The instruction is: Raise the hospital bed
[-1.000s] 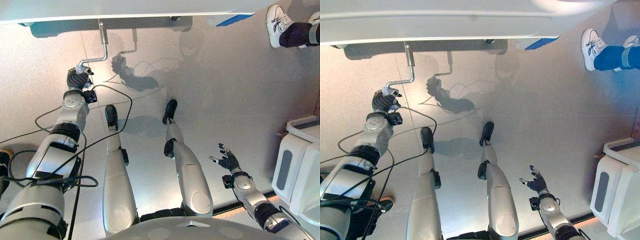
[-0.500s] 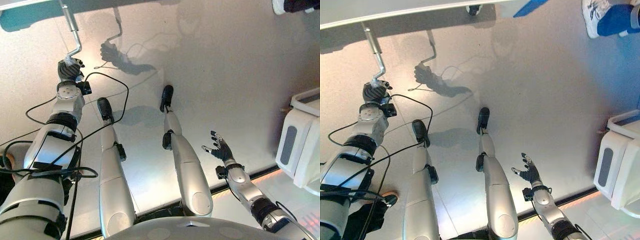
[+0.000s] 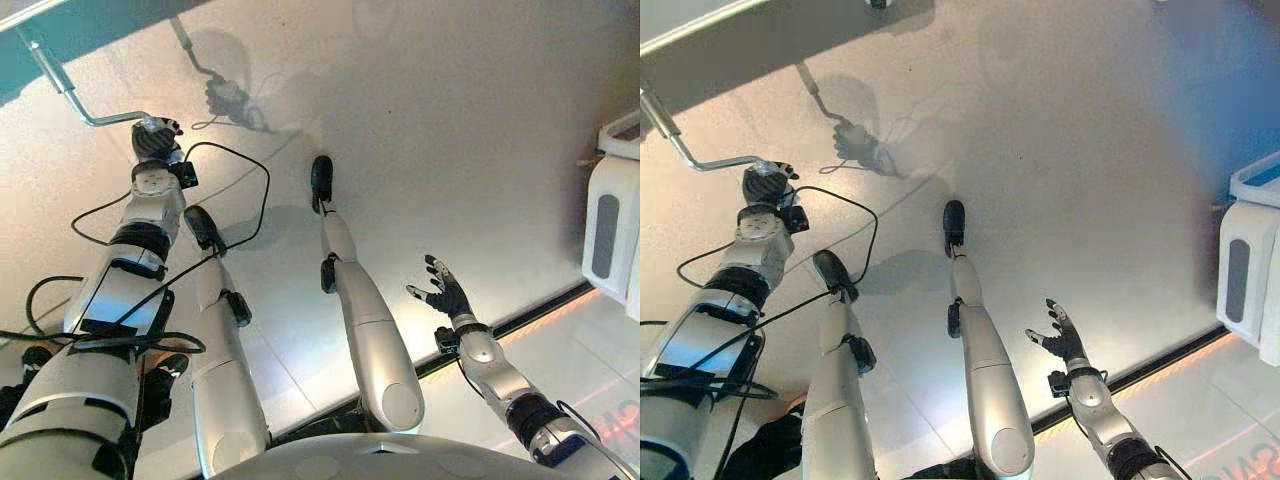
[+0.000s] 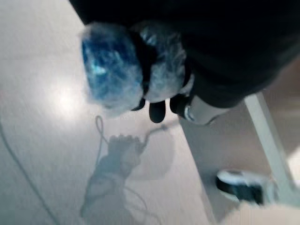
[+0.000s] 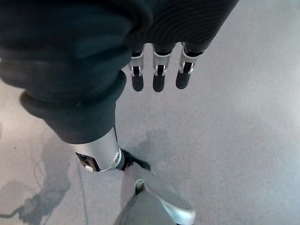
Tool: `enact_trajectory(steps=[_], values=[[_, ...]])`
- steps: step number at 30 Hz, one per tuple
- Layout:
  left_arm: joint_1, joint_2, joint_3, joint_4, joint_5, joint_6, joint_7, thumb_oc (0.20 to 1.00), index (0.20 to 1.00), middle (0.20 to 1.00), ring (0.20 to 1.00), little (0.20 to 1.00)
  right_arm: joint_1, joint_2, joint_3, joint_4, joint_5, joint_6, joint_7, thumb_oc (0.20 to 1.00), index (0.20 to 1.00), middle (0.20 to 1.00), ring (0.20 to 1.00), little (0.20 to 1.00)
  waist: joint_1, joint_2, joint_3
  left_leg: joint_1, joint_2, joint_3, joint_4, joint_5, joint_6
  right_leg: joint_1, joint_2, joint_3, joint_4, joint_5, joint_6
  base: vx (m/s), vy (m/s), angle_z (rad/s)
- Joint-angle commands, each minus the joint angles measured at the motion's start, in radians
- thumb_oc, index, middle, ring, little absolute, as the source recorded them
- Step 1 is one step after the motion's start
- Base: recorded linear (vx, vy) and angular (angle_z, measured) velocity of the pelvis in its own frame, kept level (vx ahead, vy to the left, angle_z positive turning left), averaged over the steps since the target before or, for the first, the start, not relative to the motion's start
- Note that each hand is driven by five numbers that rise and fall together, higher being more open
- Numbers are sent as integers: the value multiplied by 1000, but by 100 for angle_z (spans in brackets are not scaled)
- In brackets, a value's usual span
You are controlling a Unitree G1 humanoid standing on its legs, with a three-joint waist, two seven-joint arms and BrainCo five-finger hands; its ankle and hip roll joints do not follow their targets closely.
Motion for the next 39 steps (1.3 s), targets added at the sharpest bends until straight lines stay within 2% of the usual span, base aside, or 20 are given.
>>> enact_trajectory(steps=[1, 9, 13, 15, 16, 17, 18, 21, 24, 25, 30, 34, 35, 39], values=[[-81, 26, -11, -64, 88, -48, -10, 200, 200, 200, 200, 200, 22, -66, 18, -37, 18, -13, -14, 1000, 1000, 1000, 1000, 1000, -14, 27, 30, 30, -64, -10, -70, -32, 97, 2, 47, -28, 96, -95, 110, 13, -55, -18], [-77, -20, -19, -119, 74, -68, -10, 200, 200, 200, 200, 200, 38, -82, 6, -30, 5, -13, -15, 1000, 1000, 1000, 1000, 1000, -40, 49, 30, 66, -58, 26, -70, -45, 85, 12, 71, 3, 98, -100, 108, 7, -55, -17], [-51, -58, -32, -189, 59, -83, -14, 200, 200, 200, 200, 200, 55, -83, -7, -21, -9, -10, -14, 1000, 1000, 1000, 1000, 1000, -43, 79, 30, 91, -60, 32, -70, -48, 80, 36, 76, 8, 96, -103, 103, 0, -49, -9], [-42, -70, -35, -206, 51, -88, -15, 200, 200, 200, 200, 200, 56, -83, -10, -14, -13, -8, -15, 1000, 1000, 1000, 1000, 1000, -43, 86, 30, 97, -61, 31, -70, -46, 80, 45, 75, 6, 95, -104, 101, -5, -33, -3], [-22, -90, -39, -239, 43, -94, -15, 200, 200, 200, 200, 200, 57, -79, -14, 5, -17, -6, -15, 1000, 1000, 1000, 1000, 1000, -39, 101, 30, 109, -65, 28, -70, -46, 80, 59, 74, 3, 93, -105, 99, 0, 0, 0], [-21, -90, -38, -240, 43, -93, -14, 200, 200, 200, 200, 200, 57, -80, -14, 5, -17, -6, -15, 1000, 1000, 1000, 1000, 1000, -39, 101, 30, 110, -64, 28, -70, -46, 80, 60, 74, 2, 93, -105, 99, 0, 0, 0], [4, -106, -45, -272, 38, -97, -21, 200, 200, 200, 200, 200, 57, -74, -20, 21, -20, -2, -16, 1000, 1000, 1000, 1000, 1000, -34, 117, 30, 127, -69, 23, -70, -46, 80, 80, 71, 1, 93, -107, 96, -15, -11, 4], [47, -122, -52, -320, 40, -103, -24, 200, 200, 200, 200, 200, 58, -67, -31, 52, -23, 7, -13, 1000, 1000, 1000, 1000, 1000, -25, 138, 29, 158, -76, 13, -70, -46, 80, 117, 66, -10, 88, -108, 93, -14, -11, 5], [48, -123, -52, -321, 41, -103, -24, 200, 200, 200, 200, 200, 58, -67, -30, 52, -23, 7, -13, 1000, 1000, 1000, 1000, 1000, -25, 138, 29, 159, -76, 12, -70, -46, 80, 119, 66, -11, 87, -108, 93, -10, -1, 7], [120, -132, -50, -396, 42, -114, -33, 200, 200, 200, 200, 200, 57, -57, -46, 87, -24, 17, -6, 1000, 1000, 1000, 1000, 1000, -6, 158, 28, 194, -87, -4, -70, -45, 84, 166, 61, -20, 82, -108, 89, -24, -1, 6], [231, -136, -40, -491, 41, -128, -40, 200, 200, 200, 200, 200, 60, -44, -65, 132, -28, 31, 0, 1000, 1000, 1000, 1000, 1000, 21, 180, 18, 239, -97, -26, -70, -43, 89, 233, 50, -40, 71, -112, 86, -10, 12, 10], [270, -135, -34, -526, 37, -131, -46, 200, 200, 200, 200, 200, 59, -38, -72, 148, -31, 36, 0, 1000, 1000, 1000, 1000, 1000, 34, 185, 12, 255, -101, -36, -70, -42, 91, 258, 46, -50, 69, -114, 84, 1, 19, 11], [313, -130, -25, -570, 33, -139, -55, 200, 200, 200, 200, 200, 57, -31, -81, 183, -37, 43, 3, 1000, 1000, 1000, 1000, 1000, 50, 190, 2, 270, -107, -47, -70, -42, 95, 288, 39, -62, 60, -115, 85, 7, 37, 20], [376, -113, -7, -632, 31, -145, -68, 200, 200, 200, 200, 200, 63, -24, -92, 200, -43, 53, 10, 1000, 1000, 1000, 1000, 1000, 71, 190, -13, 289, -114, -61, -70, -42, 100, 322, 31, -77, 52, -117, 86, 8, 44, 11]])
